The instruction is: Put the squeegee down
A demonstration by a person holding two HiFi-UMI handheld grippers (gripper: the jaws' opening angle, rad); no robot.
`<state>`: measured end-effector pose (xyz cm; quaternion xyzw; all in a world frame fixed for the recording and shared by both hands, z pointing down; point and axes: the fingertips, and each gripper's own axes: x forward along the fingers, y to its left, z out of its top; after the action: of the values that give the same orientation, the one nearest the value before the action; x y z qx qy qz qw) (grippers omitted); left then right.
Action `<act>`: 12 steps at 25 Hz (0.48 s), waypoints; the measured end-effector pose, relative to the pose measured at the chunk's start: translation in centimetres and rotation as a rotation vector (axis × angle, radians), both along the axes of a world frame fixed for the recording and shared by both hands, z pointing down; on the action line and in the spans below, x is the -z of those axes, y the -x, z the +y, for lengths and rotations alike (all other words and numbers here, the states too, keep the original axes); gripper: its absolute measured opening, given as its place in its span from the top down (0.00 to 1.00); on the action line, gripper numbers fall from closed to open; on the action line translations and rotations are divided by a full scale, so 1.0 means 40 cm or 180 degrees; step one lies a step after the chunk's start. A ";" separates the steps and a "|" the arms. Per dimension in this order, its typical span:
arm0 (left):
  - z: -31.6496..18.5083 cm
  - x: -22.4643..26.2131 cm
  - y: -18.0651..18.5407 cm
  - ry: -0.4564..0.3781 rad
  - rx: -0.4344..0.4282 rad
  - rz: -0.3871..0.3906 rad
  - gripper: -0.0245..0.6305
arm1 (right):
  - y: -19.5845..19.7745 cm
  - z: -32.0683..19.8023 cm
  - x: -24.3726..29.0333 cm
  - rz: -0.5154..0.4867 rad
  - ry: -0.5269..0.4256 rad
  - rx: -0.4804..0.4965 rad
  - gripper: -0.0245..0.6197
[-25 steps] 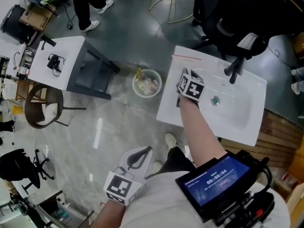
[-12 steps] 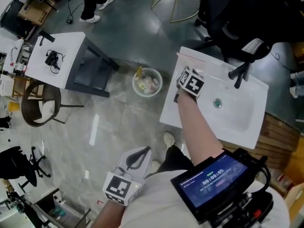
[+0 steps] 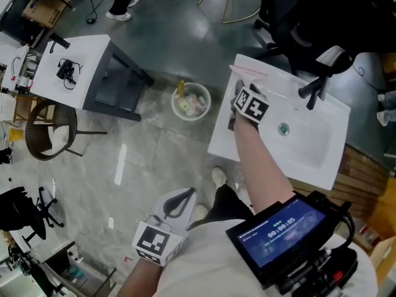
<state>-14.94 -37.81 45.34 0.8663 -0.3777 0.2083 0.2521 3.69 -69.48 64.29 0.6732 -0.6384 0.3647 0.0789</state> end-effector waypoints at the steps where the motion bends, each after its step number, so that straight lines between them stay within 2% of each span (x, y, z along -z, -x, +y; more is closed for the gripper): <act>1: -0.001 -0.001 -0.002 -0.0005 0.0001 0.0003 0.96 | 0.000 0.000 0.001 0.0022 -0.0017 0.0026 0.66; 5: 0.014 -0.010 -0.005 -0.0012 -0.0017 0.0009 0.96 | 0.003 0.020 0.004 0.0078 -0.0052 0.0118 0.61; 12: 0.080 0.011 0.008 -0.0089 -0.0077 0.0022 0.96 | -0.001 0.126 0.035 0.0173 -0.0123 0.0246 0.60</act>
<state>-15.26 -34.60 44.92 0.8749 -0.3692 0.2031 0.2387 3.72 -64.44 62.89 0.6590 -0.6685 0.3306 0.0973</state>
